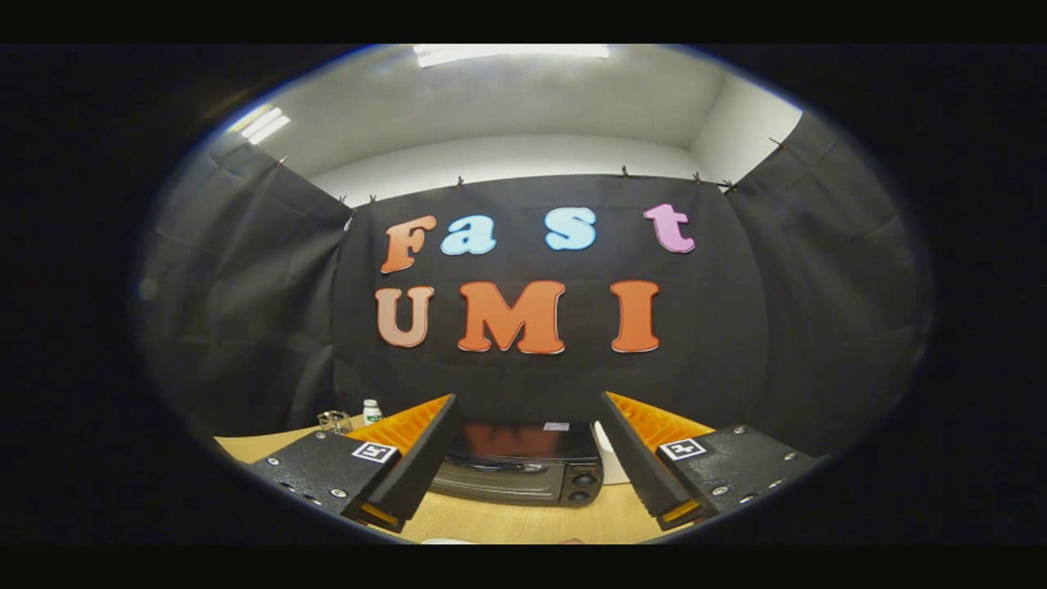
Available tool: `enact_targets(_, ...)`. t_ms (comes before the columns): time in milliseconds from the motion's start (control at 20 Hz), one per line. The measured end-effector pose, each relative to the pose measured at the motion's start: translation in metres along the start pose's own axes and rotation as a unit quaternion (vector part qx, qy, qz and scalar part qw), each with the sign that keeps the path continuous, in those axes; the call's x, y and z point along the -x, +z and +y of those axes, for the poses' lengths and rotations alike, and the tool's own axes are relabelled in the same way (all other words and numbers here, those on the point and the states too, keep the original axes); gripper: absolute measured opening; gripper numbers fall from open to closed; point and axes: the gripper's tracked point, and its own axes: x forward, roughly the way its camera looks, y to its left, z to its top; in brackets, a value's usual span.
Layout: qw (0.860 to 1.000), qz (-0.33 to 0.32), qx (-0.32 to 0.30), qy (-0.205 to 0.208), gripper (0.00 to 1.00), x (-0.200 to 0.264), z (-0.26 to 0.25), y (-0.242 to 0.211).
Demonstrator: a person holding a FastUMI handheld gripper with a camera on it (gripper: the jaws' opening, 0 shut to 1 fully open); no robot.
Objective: Open the toaster oven, put the food inside, and close the toaster oven door.
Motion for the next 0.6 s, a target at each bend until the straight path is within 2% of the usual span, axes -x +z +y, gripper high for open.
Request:
enact_targets(350,0.998,0.047,-0.01,0.036,1.0,-0.057,0.041,-0.061)
enact_targets(600,0.995,0.096,-0.008,0.032,1.0,-0.093,0.056,-0.112)
